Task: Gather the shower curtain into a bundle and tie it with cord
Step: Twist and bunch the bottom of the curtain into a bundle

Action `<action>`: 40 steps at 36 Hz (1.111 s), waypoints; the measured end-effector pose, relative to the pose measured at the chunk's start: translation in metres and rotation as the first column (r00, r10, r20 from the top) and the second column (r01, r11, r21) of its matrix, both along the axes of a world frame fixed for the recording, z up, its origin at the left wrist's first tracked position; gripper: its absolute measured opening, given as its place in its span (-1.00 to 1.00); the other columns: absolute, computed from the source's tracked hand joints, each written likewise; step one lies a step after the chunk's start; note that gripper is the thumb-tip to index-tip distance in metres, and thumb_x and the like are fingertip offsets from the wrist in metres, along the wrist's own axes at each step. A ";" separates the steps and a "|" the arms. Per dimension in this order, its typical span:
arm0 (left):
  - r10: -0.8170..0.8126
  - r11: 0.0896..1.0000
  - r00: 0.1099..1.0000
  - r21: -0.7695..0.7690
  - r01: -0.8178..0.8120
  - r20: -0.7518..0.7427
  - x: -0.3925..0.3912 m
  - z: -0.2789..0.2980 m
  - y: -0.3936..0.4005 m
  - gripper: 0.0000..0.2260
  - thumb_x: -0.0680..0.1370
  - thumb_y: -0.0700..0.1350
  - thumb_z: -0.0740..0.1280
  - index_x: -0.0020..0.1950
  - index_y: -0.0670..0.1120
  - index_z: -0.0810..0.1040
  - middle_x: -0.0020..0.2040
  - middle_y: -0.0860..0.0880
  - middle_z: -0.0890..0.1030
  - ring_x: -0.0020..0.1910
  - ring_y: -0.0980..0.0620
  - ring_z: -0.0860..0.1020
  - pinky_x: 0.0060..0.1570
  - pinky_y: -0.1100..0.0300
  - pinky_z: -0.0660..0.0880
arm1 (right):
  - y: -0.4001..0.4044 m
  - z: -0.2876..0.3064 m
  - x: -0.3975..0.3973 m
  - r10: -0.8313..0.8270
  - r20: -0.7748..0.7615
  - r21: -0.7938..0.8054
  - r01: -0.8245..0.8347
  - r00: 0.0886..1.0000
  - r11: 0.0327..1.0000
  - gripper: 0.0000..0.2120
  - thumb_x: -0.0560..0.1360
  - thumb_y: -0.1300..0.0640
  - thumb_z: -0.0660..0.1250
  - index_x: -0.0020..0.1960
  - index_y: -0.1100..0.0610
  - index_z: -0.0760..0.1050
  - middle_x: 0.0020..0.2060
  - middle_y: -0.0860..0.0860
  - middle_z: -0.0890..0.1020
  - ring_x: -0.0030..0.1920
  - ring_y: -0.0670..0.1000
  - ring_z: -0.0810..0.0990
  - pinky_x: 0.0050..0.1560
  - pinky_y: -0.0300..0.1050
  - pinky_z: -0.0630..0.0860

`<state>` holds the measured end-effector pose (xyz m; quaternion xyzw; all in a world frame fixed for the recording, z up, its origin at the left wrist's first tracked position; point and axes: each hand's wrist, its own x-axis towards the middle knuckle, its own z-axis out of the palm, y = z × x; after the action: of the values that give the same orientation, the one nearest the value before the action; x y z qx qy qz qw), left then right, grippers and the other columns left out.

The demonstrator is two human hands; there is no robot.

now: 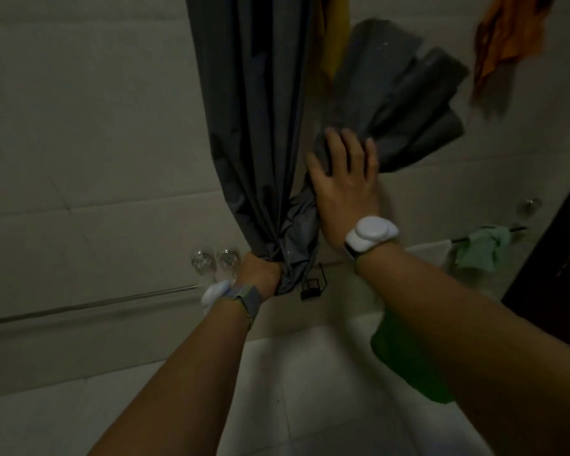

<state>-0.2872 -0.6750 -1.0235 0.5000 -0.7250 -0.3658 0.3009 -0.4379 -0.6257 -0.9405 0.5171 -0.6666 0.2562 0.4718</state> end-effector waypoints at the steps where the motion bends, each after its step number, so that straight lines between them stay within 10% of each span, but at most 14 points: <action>1: -0.031 0.999 0.999 -0.015 0.031 -0.006 0.002 0.000 0.000 -0.80 0.58 -0.17 0.27 0.17 -0.18 0.55 0.09 -0.18 0.60 -0.04 -0.06 0.49 -0.05 0.19 0.35 | -0.004 0.003 0.006 -0.029 0.083 -0.019 0.031 0.996 0.999 -0.53 0.51 0.11 0.33 0.41 0.02 0.37 0.47 0.20 0.31 0.47 0.26 0.24 0.47 0.26 0.08; 4: -0.075 0.996 0.997 -0.056 0.073 -0.031 0.012 -0.004 -0.003 -0.91 0.59 -0.19 0.26 -0.05 -0.16 0.55 -0.07 -0.20 0.63 -0.18 -0.07 0.50 -0.15 0.11 0.40 | -0.002 -0.014 0.019 -0.053 0.506 -0.138 0.141 0.861 0.980 -0.26 0.49 0.14 0.37 0.54 -0.10 0.08 0.55 0.14 0.09 0.51 0.24 0.11 0.47 0.17 0.14; 8: -0.153 0.985 0.983 -0.095 0.143 -0.103 0.018 -0.005 -0.005 -0.85 0.54 -0.24 0.29 0.06 -0.16 0.61 -0.03 -0.09 0.64 -0.09 -0.01 0.53 -0.09 0.17 0.43 | 0.007 -0.040 0.025 0.271 0.939 -0.315 0.216 0.212 0.924 -0.21 0.49 0.11 0.32 0.57 -0.10 -0.05 0.57 0.12 -0.11 0.53 0.25 0.01 0.50 0.17 0.10; 14: -0.195 0.980 0.961 -0.077 0.183 -0.195 0.018 -0.007 0.001 -0.78 0.53 -0.23 0.30 0.02 0.10 0.53 -0.15 0.16 0.56 -0.20 0.21 0.47 -0.21 0.33 0.40 | 0.006 -0.054 0.027 0.615 0.419 -0.579 0.325 -0.668 0.747 -0.46 0.60 0.00 0.19 0.54 -0.09 0.13 0.40 -0.03 0.35 0.37 0.22 0.40 0.40 0.26 0.32; 16: -0.169 0.985 0.970 -0.072 0.158 -0.177 0.019 -0.007 0.000 -0.80 0.53 -0.26 0.30 -0.01 0.05 0.53 -0.21 0.18 0.53 -0.24 0.13 0.47 -0.29 0.37 0.39 | 0.011 -0.051 0.035 0.532 0.315 -0.687 0.198 -0.786 0.699 -0.46 0.52 -0.01 0.29 0.48 -0.07 0.29 0.38 0.03 0.45 0.25 0.21 0.51 0.26 0.26 0.45; 20: -0.171 0.984 0.976 -0.062 0.164 -0.137 0.028 -0.006 -0.003 -0.83 0.53 -0.24 0.31 0.05 -0.02 0.58 -0.19 0.11 0.57 -0.18 0.09 0.50 -0.24 0.40 0.41 | 0.022 -0.029 0.020 0.621 0.111 -0.933 0.133 -0.776 0.334 -0.41 0.40 0.42 0.14 0.41 0.13 0.38 0.18 0.16 0.56 0.15 0.20 0.55 0.08 0.05 0.58; 23: -0.199 0.976 0.980 -0.084 0.199 0.003 0.035 -0.004 -0.009 -0.78 0.54 -0.14 0.29 0.16 -0.09 0.60 -0.02 -0.03 0.63 -0.04 -0.07 0.55 0.00 0.12 0.51 | 0.031 0.008 0.017 0.453 0.048 -0.990 0.018 -0.890 0.139 -0.61 0.43 0.29 0.18 0.24 0.23 0.48 0.20 0.19 0.54 0.24 0.24 0.49 0.33 0.11 0.42; 27: -0.236 0.947 0.949 -0.170 0.272 0.208 0.031 0.003 -0.002 -0.73 0.62 -0.14 0.23 0.29 -0.13 0.56 0.23 -0.14 0.59 0.22 -0.15 0.53 0.07 0.28 0.35 | 0.018 0.032 0.043 0.404 0.513 -0.854 -0.402 -0.758 0.330 -0.37 0.43 -0.12 0.41 0.39 0.20 0.41 0.32 0.16 0.52 0.32 0.18 0.51 0.40 0.16 0.36; 31: -0.204 0.934 0.899 -0.197 0.297 0.388 0.032 0.014 0.011 -0.67 0.67 -0.16 0.15 0.43 -0.18 0.41 0.36 -0.18 0.50 0.32 -0.17 0.46 0.13 0.17 0.36 | 0.009 0.045 0.060 0.367 0.786 -0.618 -0.642 -0.497 0.454 -0.51 0.30 -0.04 0.49 0.19 0.09 0.55 0.17 0.06 0.64 0.20 0.09 0.60 0.37 0.11 0.42; 36: -0.197 0.921 0.875 -0.222 0.320 0.443 0.035 0.025 0.026 -0.59 0.64 -0.03 0.08 0.43 -0.16 0.41 0.39 -0.17 0.47 0.38 -0.16 0.43 0.19 0.19 0.33 | -0.009 0.060 0.069 0.345 0.920 -0.352 -0.775 -0.184 0.525 0.12 0.12 -0.31 0.57 0.52 0.04 0.18 0.34 -0.05 0.52 0.29 -0.04 0.54 0.40 0.01 0.40; 40: -0.231 0.941 0.812 -0.091 0.327 0.536 0.029 0.041 0.038 -0.64 0.69 -0.17 0.07 0.45 -0.23 0.36 0.46 -0.21 0.39 0.41 -0.15 0.38 0.11 0.23 0.33 | -0.015 0.063 0.084 0.426 0.902 -0.311 -0.784 -0.067 0.537 0.15 0.05 -0.33 0.58 0.50 -0.03 0.15 0.35 -0.10 0.49 0.31 -0.09 0.50 0.40 -0.06 0.39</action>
<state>-0.2580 -0.6368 -0.9825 0.4384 -0.8744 -0.1915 0.0813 -0.3535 -0.6409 -0.8779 0.5749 -0.5175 0.5759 -0.2647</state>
